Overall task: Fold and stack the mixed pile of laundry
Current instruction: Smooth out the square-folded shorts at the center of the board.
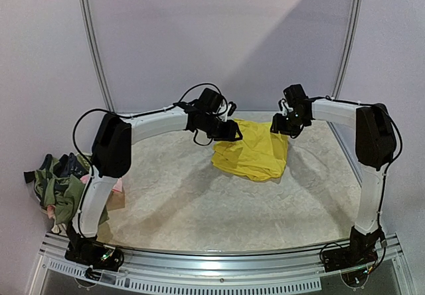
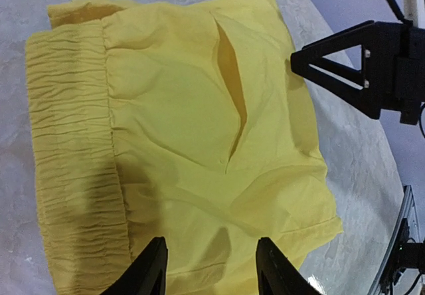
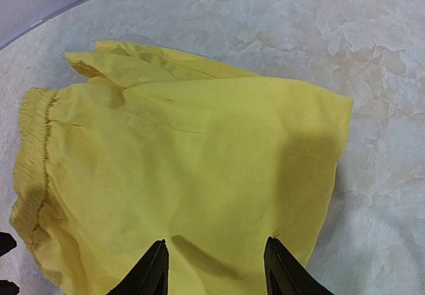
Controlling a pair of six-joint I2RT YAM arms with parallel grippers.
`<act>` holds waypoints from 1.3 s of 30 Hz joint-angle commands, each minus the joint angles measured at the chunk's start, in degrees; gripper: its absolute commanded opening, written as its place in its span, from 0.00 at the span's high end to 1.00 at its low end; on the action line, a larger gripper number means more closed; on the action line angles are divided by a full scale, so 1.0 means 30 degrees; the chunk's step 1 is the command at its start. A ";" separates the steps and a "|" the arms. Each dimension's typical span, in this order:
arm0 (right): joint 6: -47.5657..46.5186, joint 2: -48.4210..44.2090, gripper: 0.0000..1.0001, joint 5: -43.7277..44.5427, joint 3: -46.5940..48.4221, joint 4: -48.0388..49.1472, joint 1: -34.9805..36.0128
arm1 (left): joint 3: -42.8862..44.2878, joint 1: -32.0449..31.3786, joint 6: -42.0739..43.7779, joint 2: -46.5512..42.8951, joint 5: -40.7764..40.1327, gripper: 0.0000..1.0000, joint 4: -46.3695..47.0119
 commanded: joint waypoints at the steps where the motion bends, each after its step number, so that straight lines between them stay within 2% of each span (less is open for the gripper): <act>1: -0.0218 0.2116 0.51 -0.1776 0.0854 0.0143 -0.0983 | 0.1734 -0.0267 -0.0843 0.1707 0.0169 0.54 -0.1118; 7: -0.0286 0.4375 0.51 -0.2638 0.2652 -0.0267 -0.2084 | 0.1630 -0.0267 -0.1087 0.2549 -0.0160 0.55 -0.1249; 16: -0.0457 0.7987 0.46 -0.2038 0.7101 -0.2136 -0.2587 | -0.2225 -0.0649 -0.1632 0.1462 -0.0292 0.58 0.0077; 22: -0.1235 0.8932 0.42 -0.2176 0.9655 -0.3415 -0.2629 | -0.4307 -0.1085 -0.1788 -0.0104 0.0288 0.59 0.1637; 26: -0.1720 0.7547 0.35 -0.2940 0.9262 -0.3390 -0.2425 | -0.4830 -0.1032 -0.1137 -0.1665 -0.0247 0.58 0.2035; 30: -0.2179 0.5759 0.25 -0.2932 0.8195 -0.3441 -0.1984 | -0.4958 -0.0948 -0.0653 -0.2868 -0.0472 0.55 0.2073; 34: -0.2179 0.3461 0.18 -0.2180 0.6063 -0.2972 -0.1487 | -0.5553 -0.0786 -0.0225 -0.4089 -0.0651 0.50 0.2247; 39: -0.1632 0.0125 0.16 -0.1786 0.1906 -0.1516 -0.0705 | -0.5352 -0.0033 0.0782 -0.5062 -0.1154 0.46 0.1292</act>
